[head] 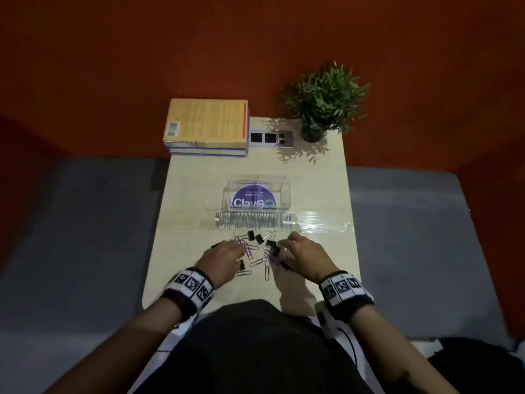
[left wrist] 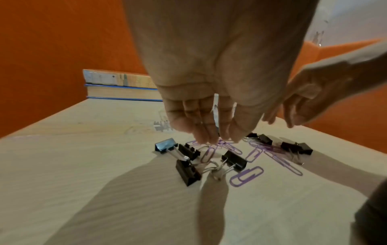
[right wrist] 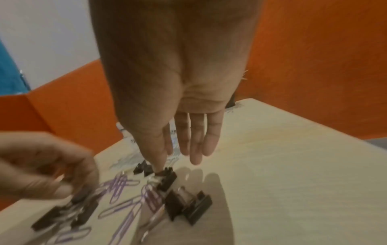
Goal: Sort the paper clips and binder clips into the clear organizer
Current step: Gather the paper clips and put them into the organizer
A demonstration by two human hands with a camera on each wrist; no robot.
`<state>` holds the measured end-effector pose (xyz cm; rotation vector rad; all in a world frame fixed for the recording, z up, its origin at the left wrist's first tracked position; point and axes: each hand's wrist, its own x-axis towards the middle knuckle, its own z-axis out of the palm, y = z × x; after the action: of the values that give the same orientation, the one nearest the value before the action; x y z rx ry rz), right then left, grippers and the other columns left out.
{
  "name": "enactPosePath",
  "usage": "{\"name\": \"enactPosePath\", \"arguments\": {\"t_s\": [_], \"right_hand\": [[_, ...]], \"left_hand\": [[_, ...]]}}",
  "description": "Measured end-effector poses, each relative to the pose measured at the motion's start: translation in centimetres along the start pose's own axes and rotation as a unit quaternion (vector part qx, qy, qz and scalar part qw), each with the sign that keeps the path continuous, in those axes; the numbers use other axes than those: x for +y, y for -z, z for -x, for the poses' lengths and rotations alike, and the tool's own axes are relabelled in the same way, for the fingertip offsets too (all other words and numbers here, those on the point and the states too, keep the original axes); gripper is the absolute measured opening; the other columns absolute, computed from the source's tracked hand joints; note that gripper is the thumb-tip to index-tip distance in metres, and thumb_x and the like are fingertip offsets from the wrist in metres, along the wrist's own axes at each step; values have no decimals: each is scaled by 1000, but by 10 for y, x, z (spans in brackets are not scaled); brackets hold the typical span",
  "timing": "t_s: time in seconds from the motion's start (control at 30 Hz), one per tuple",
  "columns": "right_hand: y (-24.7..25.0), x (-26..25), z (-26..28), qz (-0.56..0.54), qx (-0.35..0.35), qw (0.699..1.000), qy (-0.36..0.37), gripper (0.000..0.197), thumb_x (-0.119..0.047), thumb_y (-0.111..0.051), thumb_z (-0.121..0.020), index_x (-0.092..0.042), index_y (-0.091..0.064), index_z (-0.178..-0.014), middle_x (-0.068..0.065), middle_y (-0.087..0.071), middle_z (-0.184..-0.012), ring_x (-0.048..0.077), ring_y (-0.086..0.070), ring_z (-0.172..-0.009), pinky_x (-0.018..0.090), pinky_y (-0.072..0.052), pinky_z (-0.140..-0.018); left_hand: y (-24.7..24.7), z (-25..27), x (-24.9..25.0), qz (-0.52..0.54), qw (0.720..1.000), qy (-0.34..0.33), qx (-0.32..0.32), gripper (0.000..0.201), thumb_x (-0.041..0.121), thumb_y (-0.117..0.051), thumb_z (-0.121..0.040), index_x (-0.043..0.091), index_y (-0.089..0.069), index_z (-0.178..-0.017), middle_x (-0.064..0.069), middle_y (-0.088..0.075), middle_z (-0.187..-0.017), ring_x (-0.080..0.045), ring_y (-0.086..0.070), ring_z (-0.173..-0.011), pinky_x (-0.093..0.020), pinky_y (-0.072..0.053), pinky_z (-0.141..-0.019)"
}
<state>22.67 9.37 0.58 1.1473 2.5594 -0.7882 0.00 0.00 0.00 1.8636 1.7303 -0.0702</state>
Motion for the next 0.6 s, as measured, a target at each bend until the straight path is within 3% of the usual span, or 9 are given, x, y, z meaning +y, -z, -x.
{"name": "enactPosePath", "arguments": {"t_s": [0.13, 0.23, 0.37, 0.47, 0.53, 0.6], "right_hand": [[-14, -12, -16, 32, 17, 998, 45, 44, -21, -67, -86, -15, -52, -127, 13, -51, -120, 33, -57, -96, 38, -50, -62], [-31, -10, -20, 81, 28, 993, 82, 47, -15, -68, -83, -15, -50, -127, 11, -51, -121, 30, -53, -94, 37, -48, -58], [-29, -8, -24, 86, 41, 994, 59, 44, -18, -69, -83, -15, -50, -123, 8, -52, -119, 29, -51, -93, 32, -38, -52], [-26, 1, -26, 71, 46, 996, 34, 38, -12, -71, -77, -16, -54, -112, 7, -53, -112, 29, -51, -94, 30, -36, -51], [-23, 7, -27, 61, 60, 996, 5, 43, -9, -73, -73, -16, -57, -113, 9, -54, -112, 30, -52, -95, 29, -36, -51], [-20, 8, -23, 59, 88, 994, -15, 44, -9, -72, -74, -14, -57, -115, 11, -55, -111, 31, -53, -92, 30, -36, -51]], "left_hand": [[-2, -24, 6, -106, 990, -70, 63, 35, 11, -59, -84, 10, -53, -118, -13, -57, -110, -33, -50, -95, -45, -49, -71], [-5, -35, 4, -164, 980, -103, 35, 51, 14, -61, -84, 12, -42, -132, -10, -52, -123, -31, -48, -102, -43, -45, -79], [-3, -41, -1, -196, 975, -108, -4, 77, 8, -70, -75, 10, -28, -141, -10, -43, -135, -31, -44, -109, -42, -42, -87], [-4, -39, -9, -190, 978, -87, 20, 73, 1, -62, -75, 8, -29, -140, -12, -43, -137, -31, -42, -115, -43, -42, -92], [-5, -34, -18, -173, 981, -69, 56, 66, -2, -59, -76, 6, -35, -137, -15, -48, -135, -33, -45, -115, -46, -44, -93], [-7, -27, -24, -153, 983, -55, 84, 57, 8, -63, -81, 5, -41, -134, -17, -53, -128, -34, -49, -109, -47, -46, -86]]}}
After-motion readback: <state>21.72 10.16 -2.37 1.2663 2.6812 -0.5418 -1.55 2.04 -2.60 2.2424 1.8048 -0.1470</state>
